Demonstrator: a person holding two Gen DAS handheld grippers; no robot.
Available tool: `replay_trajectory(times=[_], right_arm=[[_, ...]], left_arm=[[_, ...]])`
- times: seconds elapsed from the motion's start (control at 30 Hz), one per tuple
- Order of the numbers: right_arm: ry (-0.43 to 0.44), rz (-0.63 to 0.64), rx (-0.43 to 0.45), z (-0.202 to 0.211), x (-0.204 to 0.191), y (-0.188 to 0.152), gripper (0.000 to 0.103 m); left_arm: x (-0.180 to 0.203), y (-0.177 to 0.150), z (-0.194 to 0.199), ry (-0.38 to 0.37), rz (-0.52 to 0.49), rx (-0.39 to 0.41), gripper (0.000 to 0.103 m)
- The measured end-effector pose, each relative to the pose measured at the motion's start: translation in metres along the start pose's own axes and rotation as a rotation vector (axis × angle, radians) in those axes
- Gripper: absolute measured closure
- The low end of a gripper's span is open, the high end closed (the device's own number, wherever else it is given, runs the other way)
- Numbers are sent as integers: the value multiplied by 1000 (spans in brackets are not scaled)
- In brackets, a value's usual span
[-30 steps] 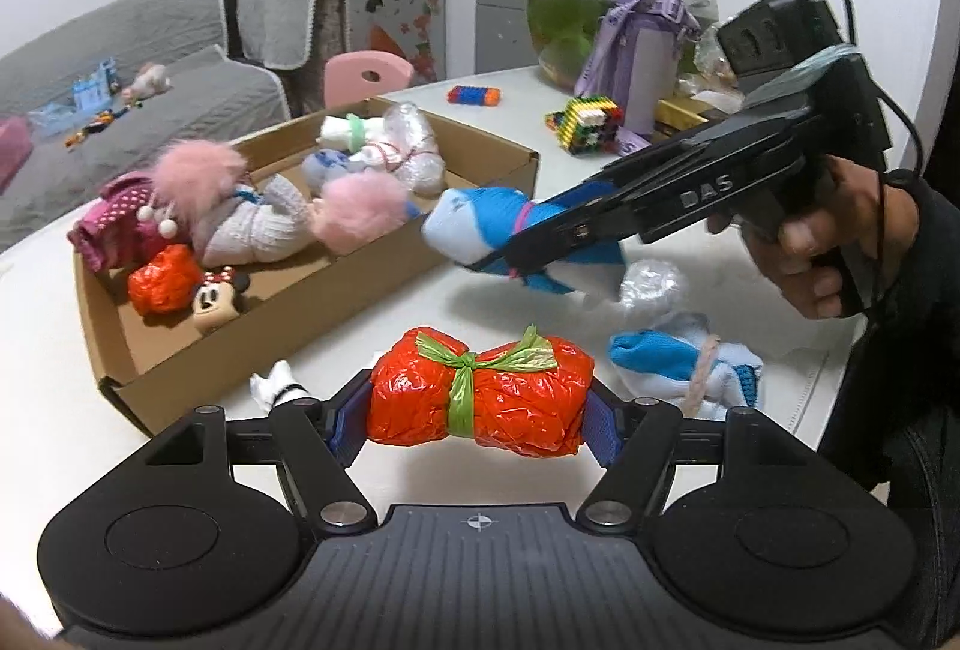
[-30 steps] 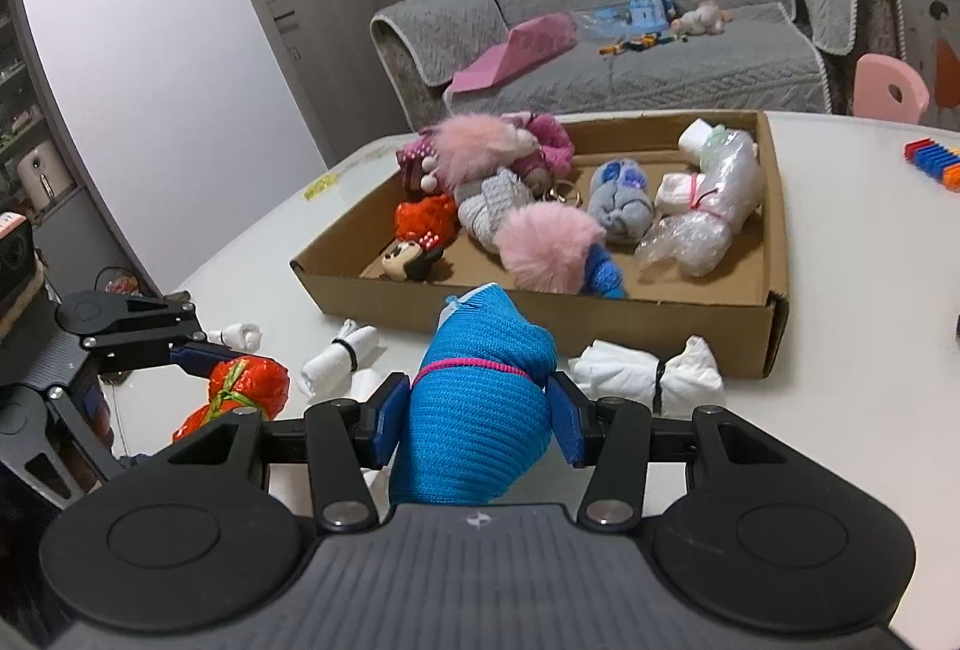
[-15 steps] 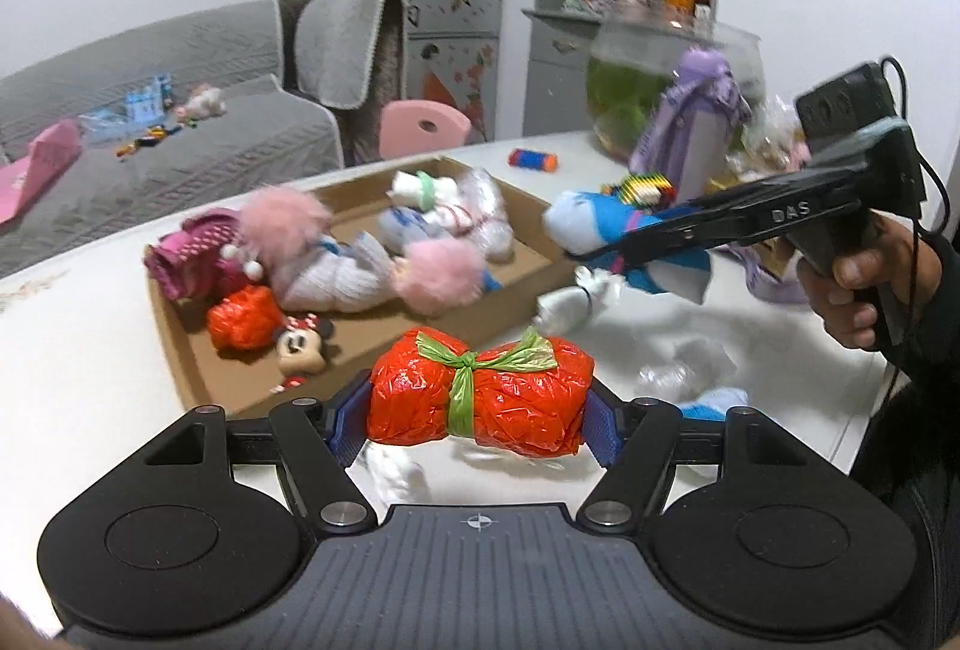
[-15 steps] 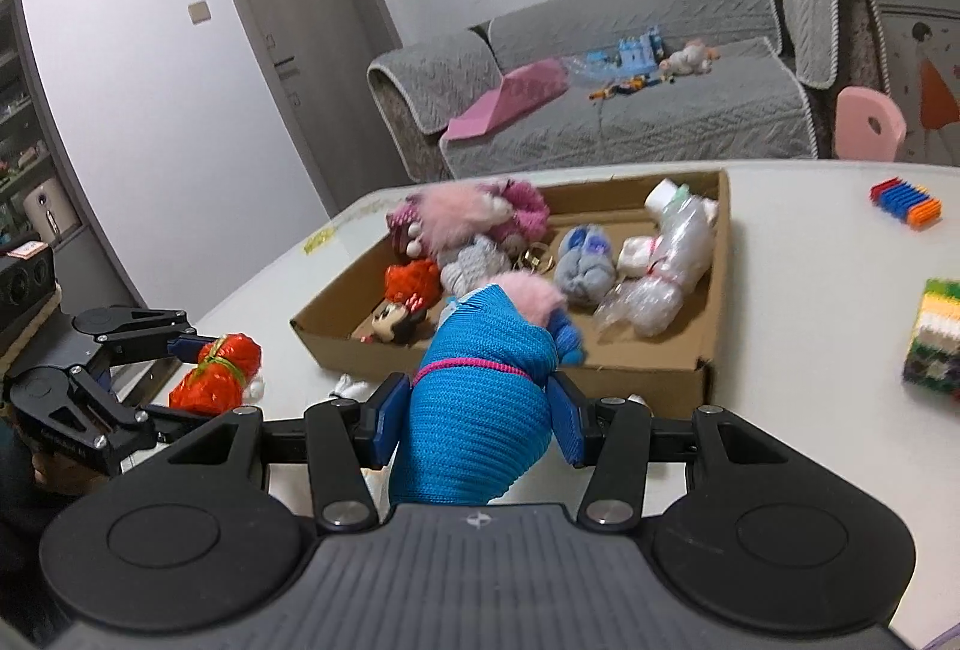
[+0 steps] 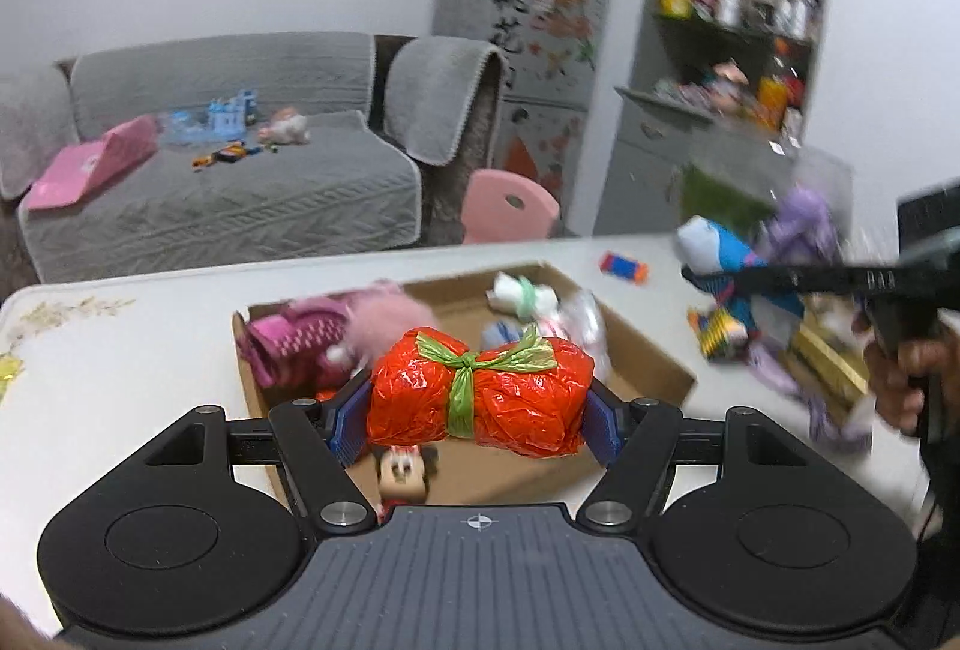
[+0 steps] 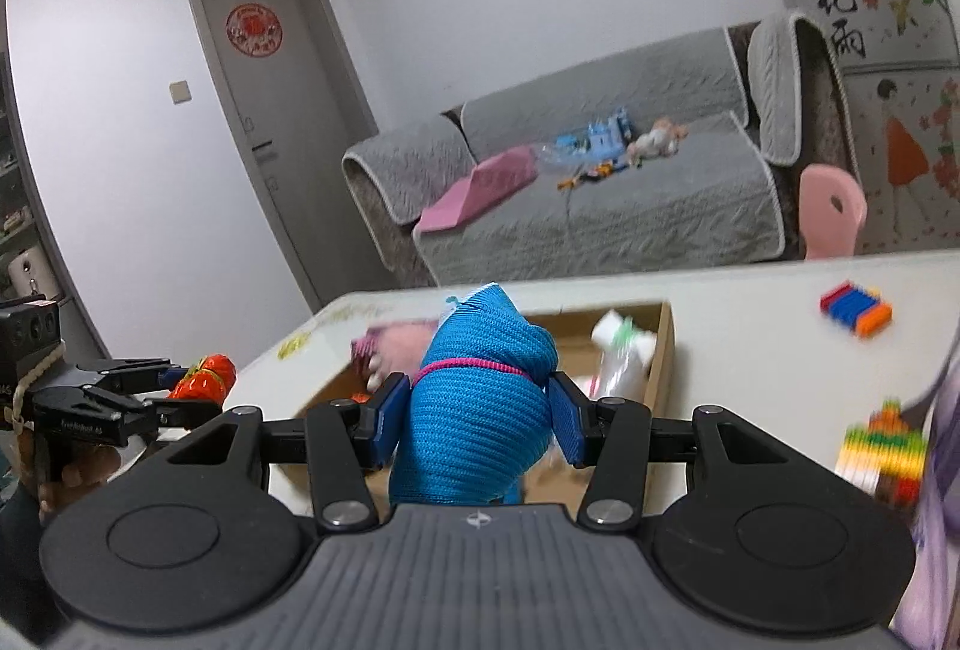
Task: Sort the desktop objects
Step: 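Carry the red-orange bundle and blue sock bundle over the box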
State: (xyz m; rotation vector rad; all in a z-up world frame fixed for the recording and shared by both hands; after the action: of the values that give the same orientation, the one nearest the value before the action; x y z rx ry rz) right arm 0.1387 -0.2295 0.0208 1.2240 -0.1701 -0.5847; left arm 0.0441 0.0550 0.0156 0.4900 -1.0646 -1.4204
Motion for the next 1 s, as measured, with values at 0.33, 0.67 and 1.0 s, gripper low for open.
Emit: replay_trajectory(times=[0.33, 0.67, 1.0], right_arm=[[26, 27, -19, -50, 8, 16, 57], [8, 25, -64, -80, 17, 12, 57], [1, 50, -94, -97, 9, 12, 56]], left_arm=[[8, 38, -63, 71, 9, -19, 30], [10, 35, -118, 130, 28, -104, 30], [23, 36, -145, 152, 20, -126, 30]])
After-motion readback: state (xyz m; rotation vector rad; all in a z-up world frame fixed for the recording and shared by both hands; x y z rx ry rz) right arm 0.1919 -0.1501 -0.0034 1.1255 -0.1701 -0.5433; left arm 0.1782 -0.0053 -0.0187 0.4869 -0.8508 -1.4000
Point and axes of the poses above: each gripper's, at about its wrist camera, not at the fingertips, and z roughly against the way its jaws point, x to its right, y to its top, the point moved 1 cm from there along -z, roughly the way its jaws point, and after that the axes turned 11 degrees about z, right-handed, at the moved point
